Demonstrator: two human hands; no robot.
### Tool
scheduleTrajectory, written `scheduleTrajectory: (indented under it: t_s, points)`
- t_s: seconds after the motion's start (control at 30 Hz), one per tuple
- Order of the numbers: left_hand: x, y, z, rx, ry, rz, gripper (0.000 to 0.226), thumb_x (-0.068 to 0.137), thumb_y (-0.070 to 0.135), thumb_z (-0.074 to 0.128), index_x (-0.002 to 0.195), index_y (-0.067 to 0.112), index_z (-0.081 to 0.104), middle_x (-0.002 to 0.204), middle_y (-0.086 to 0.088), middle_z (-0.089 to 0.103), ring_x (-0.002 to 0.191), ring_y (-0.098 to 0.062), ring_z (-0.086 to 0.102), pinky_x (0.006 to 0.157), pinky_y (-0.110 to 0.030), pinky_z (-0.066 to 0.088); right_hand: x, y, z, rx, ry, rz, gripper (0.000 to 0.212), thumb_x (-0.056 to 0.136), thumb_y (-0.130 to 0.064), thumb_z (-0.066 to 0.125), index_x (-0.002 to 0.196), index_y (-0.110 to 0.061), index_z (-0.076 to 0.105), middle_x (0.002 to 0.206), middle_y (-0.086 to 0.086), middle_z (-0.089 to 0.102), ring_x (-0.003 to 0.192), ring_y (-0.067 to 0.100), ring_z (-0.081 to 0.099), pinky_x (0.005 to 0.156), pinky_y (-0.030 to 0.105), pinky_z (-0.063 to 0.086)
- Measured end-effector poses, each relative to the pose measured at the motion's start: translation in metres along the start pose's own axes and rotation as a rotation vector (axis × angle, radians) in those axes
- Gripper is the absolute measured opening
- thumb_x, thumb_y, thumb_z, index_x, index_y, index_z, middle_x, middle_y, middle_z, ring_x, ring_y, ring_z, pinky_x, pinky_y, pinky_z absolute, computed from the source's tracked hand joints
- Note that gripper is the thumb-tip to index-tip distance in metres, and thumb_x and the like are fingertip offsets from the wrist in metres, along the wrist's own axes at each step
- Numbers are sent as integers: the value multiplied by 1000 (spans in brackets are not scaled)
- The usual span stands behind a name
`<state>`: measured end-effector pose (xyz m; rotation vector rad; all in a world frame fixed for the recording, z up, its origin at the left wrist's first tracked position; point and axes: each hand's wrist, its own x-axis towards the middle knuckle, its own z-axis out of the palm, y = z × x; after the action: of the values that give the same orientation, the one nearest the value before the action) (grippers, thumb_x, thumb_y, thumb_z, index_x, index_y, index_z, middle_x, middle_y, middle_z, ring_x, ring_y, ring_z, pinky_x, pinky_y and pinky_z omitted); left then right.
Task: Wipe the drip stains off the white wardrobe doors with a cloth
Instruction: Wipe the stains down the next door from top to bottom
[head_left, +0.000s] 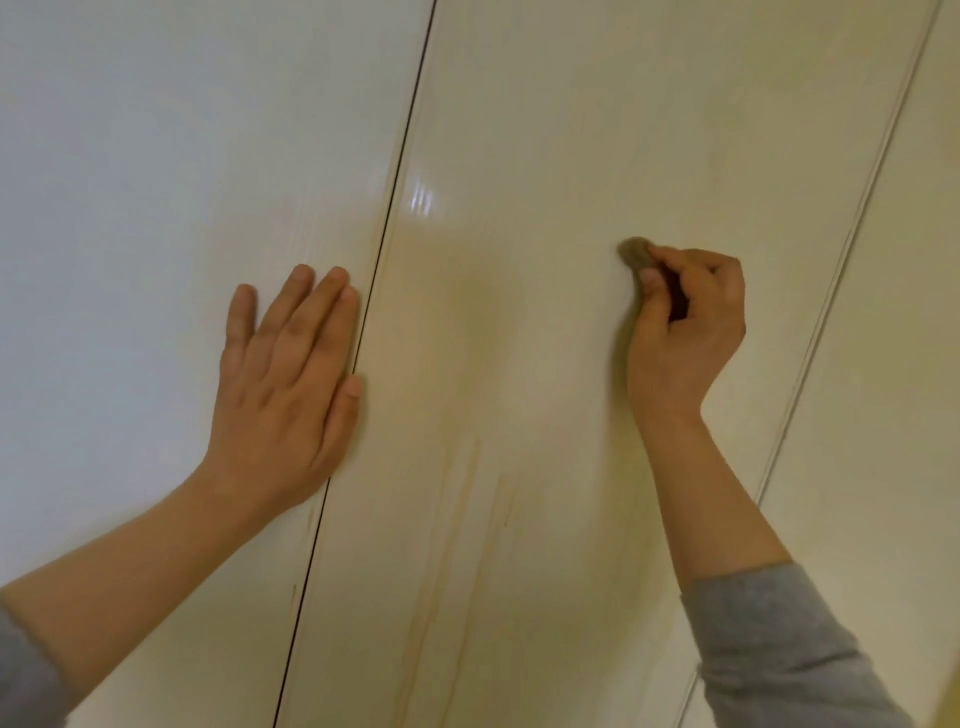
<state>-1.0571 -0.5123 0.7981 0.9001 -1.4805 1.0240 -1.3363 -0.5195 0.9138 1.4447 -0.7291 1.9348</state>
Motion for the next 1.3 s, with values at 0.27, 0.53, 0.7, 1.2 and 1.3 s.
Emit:
scheduleTrajectory:
  t_s: [0.27,0.53,0.7,1.2,1.3]
  points:
    - [-1,-2,6,74,7,24,58,100,27,34,147,-7,36,156,-24,32,147,-40,24,116,-66,15,-115,13,-28,25,-124,-108,13,88,2,63,96,-1,73,105,-10,53,98,15,59,89,29,51]
    - [-5,2,4,77,8,23,59,100,29,34,147,-7,37,155,-24,32,146,-41,25,119,-62,12,-49,23,-54,-120,61,72,15,88,-2,64,101,-4,72,99,7,58,93,1,52,83,8,40]
    - [-4,3,5,77,20,19,58,101,29,35,146,-8,38,154,-25,34,145,-42,28,116,-65,16,12,44,-38,-119,38,129,18,90,-13,62,105,-8,71,105,6,60,89,-10,53,84,14,47]
    - [-5,3,7,85,33,32,59,101,29,37,148,-7,36,156,-24,32,147,-41,25,117,-66,15,-39,58,-76,-226,-45,56,14,88,-1,61,100,-2,69,100,13,60,93,10,53,86,5,35]
    - [-5,2,7,88,35,37,59,100,29,38,146,-8,37,155,-24,33,146,-41,26,116,-65,15,12,74,-67,-217,-8,123,16,92,-9,57,103,-3,67,107,15,60,94,6,53,84,7,38]
